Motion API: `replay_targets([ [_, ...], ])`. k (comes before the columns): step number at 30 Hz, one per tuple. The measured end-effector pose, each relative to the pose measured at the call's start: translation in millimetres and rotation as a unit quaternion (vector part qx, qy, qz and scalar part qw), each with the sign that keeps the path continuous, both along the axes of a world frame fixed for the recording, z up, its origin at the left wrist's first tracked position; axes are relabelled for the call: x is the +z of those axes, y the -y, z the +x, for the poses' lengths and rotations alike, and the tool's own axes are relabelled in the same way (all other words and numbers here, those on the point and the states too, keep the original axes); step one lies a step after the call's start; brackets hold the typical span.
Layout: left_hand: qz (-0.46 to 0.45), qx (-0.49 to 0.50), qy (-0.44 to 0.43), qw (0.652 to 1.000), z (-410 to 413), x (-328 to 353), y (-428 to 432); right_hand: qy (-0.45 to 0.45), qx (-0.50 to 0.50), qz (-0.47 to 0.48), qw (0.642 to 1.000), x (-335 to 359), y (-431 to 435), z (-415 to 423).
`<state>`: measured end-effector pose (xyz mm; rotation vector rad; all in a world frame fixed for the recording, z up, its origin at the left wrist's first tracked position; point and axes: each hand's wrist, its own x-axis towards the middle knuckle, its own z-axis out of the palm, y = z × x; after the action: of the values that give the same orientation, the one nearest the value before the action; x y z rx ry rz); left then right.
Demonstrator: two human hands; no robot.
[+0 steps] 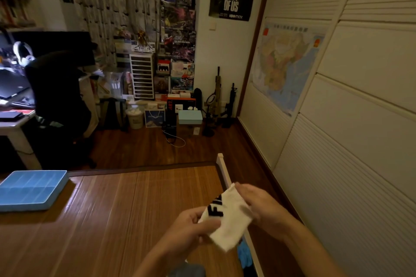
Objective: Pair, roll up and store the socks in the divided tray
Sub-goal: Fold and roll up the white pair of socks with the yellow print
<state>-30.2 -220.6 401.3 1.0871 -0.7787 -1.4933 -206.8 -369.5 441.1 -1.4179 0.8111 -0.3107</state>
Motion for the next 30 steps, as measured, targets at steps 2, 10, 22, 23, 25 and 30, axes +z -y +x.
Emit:
replay_targets([
  [2, -0.005, 0.042, -0.031, 0.999, -4.4, -4.0, 1.7, -0.008, 0.023, 0.024, 0.999, -5.6, 0.0, -0.5],
  [10, -0.006, 0.100, -0.075, 0.992, -15.3, -22.3, 9.5, 0.074, -0.040, 0.124, 0.989, -11.1, 1.1, -2.5],
  [22, 0.004, 0.018, 0.017, 1.000, -15.4, -31.8, 12.1, 0.060, -0.029, -0.122, 0.990, 2.0, -10.6, 2.3],
  [23, 0.006, 0.021, 0.024, 0.999, -15.1, -31.9, 12.4, 0.062, -0.032, -0.133, 0.989, 3.6, -11.3, 2.7],
  [25, 0.007, 0.026, -0.007, 1.000, -13.9, -29.7, 14.3, 0.064, -0.030, -0.142, 0.987, 5.3, -12.9, 3.5],
  [30, -0.017, 0.122, 0.001, 0.992, -4.0, -9.9, 19.1, 0.035, 0.032, -0.159, 0.986, 10.8, -15.3, 2.4],
])
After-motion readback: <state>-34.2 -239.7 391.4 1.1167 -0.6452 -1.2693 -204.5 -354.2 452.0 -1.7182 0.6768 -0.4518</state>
